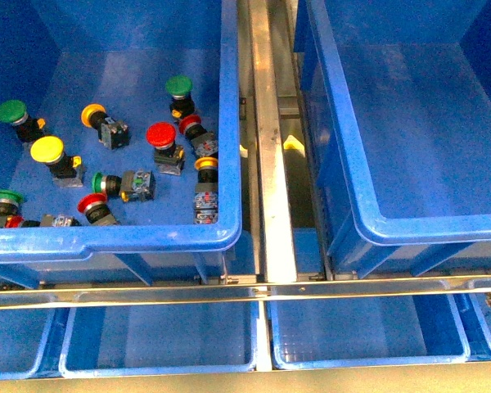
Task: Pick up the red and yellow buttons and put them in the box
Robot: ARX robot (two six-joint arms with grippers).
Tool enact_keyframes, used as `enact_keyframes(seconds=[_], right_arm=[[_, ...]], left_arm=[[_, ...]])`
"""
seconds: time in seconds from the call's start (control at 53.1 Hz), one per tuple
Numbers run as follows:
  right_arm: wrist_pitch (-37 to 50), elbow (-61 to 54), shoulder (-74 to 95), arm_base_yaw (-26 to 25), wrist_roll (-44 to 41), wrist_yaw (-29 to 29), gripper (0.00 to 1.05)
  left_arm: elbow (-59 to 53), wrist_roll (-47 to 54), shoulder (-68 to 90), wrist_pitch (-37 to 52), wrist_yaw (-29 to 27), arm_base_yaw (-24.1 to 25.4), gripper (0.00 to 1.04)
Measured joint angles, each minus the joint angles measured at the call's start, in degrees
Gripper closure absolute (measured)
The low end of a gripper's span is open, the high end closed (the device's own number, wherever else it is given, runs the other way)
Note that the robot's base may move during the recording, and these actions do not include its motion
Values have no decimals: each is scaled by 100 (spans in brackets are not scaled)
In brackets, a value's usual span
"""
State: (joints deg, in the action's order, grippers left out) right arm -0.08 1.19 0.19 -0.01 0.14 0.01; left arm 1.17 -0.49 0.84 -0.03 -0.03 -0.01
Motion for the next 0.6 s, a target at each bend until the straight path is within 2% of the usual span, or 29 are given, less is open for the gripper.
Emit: enact_keyframes(seconds=[0.603], right_arm=[[0, 0, 0, 0, 0, 0, 7]], left_arm=[[0, 0, 0, 0, 0, 0, 8]])
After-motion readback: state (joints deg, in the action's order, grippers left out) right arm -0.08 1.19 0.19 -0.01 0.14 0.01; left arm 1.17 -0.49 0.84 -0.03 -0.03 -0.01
